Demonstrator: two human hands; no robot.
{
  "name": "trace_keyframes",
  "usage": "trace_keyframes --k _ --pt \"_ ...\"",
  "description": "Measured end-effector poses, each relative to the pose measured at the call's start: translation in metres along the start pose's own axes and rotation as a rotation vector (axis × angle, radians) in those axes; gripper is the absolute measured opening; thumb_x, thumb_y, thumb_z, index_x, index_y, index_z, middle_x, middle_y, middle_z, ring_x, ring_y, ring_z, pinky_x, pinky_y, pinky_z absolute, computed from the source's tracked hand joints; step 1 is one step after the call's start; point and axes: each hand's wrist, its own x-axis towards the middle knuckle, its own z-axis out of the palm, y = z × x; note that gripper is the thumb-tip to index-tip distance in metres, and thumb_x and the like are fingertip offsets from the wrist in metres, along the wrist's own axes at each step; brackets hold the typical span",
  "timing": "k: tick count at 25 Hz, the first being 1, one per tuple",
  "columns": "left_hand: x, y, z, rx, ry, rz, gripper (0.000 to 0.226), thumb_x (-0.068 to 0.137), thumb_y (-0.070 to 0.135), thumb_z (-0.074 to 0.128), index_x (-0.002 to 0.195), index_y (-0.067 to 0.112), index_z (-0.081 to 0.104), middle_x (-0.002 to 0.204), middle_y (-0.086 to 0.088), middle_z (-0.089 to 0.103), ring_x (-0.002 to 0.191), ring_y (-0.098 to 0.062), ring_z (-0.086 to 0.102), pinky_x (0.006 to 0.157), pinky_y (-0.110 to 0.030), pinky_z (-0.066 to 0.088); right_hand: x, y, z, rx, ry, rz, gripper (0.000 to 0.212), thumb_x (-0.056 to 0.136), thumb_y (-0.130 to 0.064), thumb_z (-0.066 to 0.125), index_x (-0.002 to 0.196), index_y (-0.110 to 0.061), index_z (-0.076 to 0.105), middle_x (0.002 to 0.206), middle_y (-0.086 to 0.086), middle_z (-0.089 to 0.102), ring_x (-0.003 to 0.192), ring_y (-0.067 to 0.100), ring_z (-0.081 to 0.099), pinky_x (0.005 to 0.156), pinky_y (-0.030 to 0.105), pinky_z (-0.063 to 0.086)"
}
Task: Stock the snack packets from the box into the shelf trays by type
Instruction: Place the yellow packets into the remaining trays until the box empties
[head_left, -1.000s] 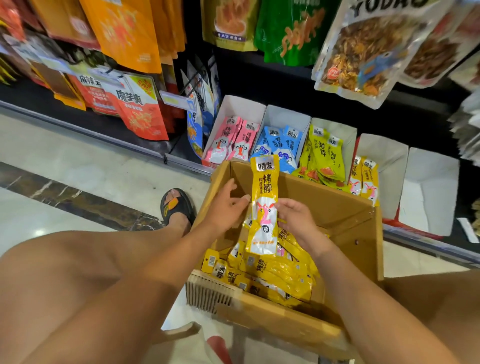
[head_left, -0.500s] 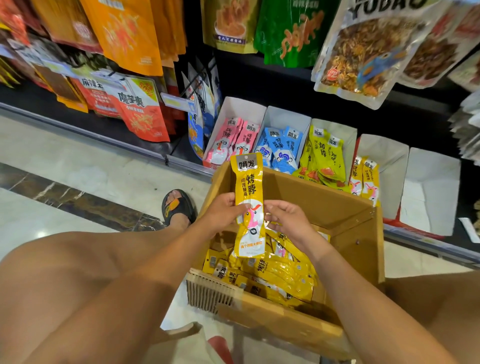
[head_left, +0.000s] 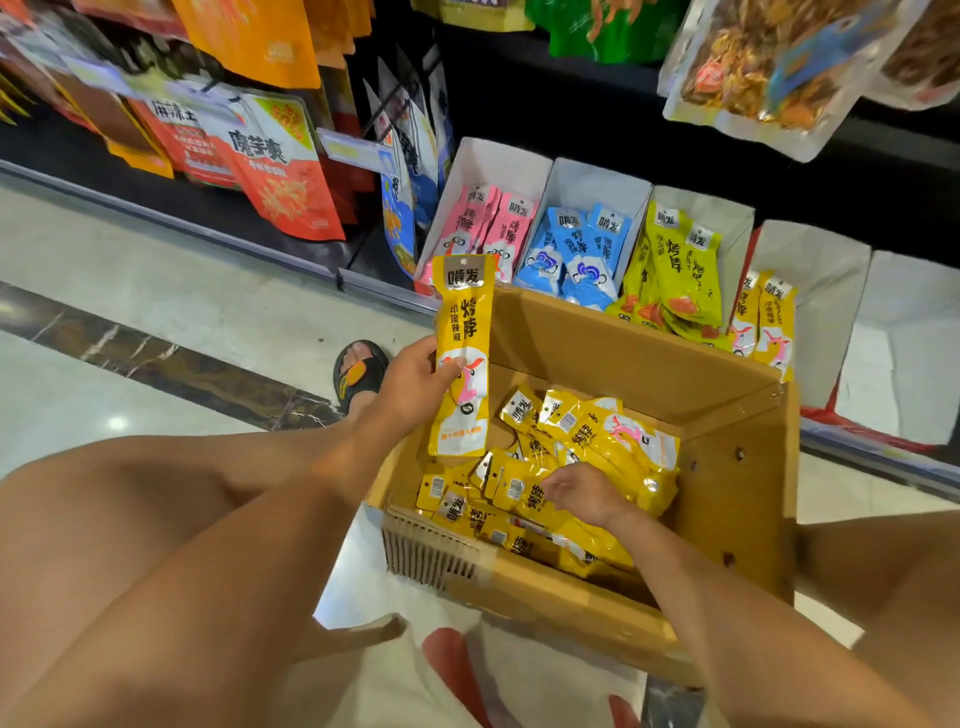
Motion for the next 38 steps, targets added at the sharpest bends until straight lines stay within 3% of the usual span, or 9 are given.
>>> trace_keyframes --k 4,9,13,16,23,26,30,34,38 --pt "0.003 -0.005 0.001 -0.092 0.040 -0.004 0.028 0.097 0.031 0.068 0.120 0.014 0.070 0.112 -0.001 0.076 0.105 -0.019 0.072 0.096 -0.053 0.056 0.004 0.022 0.034 -0.332 -0.163 0.046 0.023 0.089 -0.021 0.065 0.101 -0.004 0.074 0.112 0.017 0.070 0.108 0.030 0.065 0.092 0.039 0.053" --pt "0.003 -0.002 0.003 -0.137 0.028 -0.005 0.028 0.100 0.022 0.065 0.127 0.011 0.066 0.118 -0.002 0.075 0.109 -0.015 0.071 0.099 -0.047 0.056 0.006 0.030 0.051 -0.485 -0.180 0.016 0.026 0.095 -0.024 0.057 0.116 -0.020 0.071 0.126 0.004 0.063 0.120 0.025 0.057 0.098 0.032 0.048" --pt "0.002 -0.003 0.003 -0.153 0.018 -0.024 0.029 0.100 0.023 0.065 0.128 0.013 0.065 0.119 0.001 0.074 0.109 -0.012 0.071 0.099 -0.045 0.057 0.007 0.032 0.056 -0.606 -0.087 0.007 0.023 0.093 -0.024 0.055 0.111 -0.029 0.069 0.119 0.001 0.066 0.114 0.024 0.061 0.086 0.031 0.051" --pt "0.002 -0.001 0.004 -0.162 0.018 -0.039 0.027 0.100 0.024 0.066 0.126 0.017 0.065 0.118 0.004 0.075 0.108 -0.010 0.071 0.098 -0.044 0.058 0.011 0.032 0.058 -0.673 -0.023 0.029 0.024 0.092 -0.019 0.055 0.110 -0.031 0.066 0.113 -0.001 0.067 0.106 0.024 0.063 0.072 0.028 0.046" --pt "0.003 -0.004 0.004 -0.154 0.016 -0.057 0.029 0.099 0.028 0.067 0.127 0.021 0.064 0.118 0.006 0.074 0.107 -0.009 0.072 0.096 -0.044 0.059 0.016 0.029 0.063 -0.806 -0.050 0.035 0.023 0.097 -0.014 0.052 0.110 -0.027 0.066 0.117 0.001 0.065 0.109 0.023 0.062 0.076 0.031 0.048" --pt "0.004 -0.005 0.004 -0.140 0.017 -0.058 0.026 0.099 0.028 0.067 0.124 0.023 0.065 0.117 0.007 0.075 0.106 -0.009 0.072 0.096 -0.046 0.059 0.012 0.031 0.062 -0.775 -0.092 -0.022 0.020 0.099 -0.017 0.047 0.107 -0.026 0.063 0.117 0.002 0.064 0.108 0.024 0.060 0.076 0.029 0.042" --pt "0.003 -0.004 0.004 -0.127 0.025 -0.043 0.026 0.100 0.027 0.067 0.125 0.022 0.065 0.117 0.006 0.074 0.107 -0.009 0.072 0.097 -0.045 0.058 0.005 0.033 0.051 -0.713 -0.140 -0.033 0.016 0.094 -0.012 0.044 0.089 -0.026 0.050 0.102 0.004 0.061 0.093 0.024 0.057 0.074 0.031 0.043" --pt "0.001 -0.004 0.003 -0.104 0.015 -0.049 0.027 0.099 0.031 0.067 0.125 0.024 0.065 0.117 0.007 0.074 0.108 -0.012 0.071 0.096 -0.050 0.058 0.001 0.030 0.035 -0.615 -0.077 -0.001 0.020 0.092 -0.009 0.046 0.095 -0.023 0.059 0.100 0.002 0.065 0.093 0.024 0.063 0.074 0.031 0.048" --pt "-0.002 -0.001 0.002 -0.112 0.007 -0.041 0.024 0.099 0.031 0.067 0.122 0.028 0.066 0.116 0.007 0.075 0.108 -0.014 0.072 0.096 -0.051 0.058 0.000 0.019 0.011 -0.466 0.023 -0.025 0.020 0.097 -0.021 0.046 0.091 -0.030 0.063 0.095 0.002 0.071 0.090 0.025 0.066 0.076 0.035 0.055"
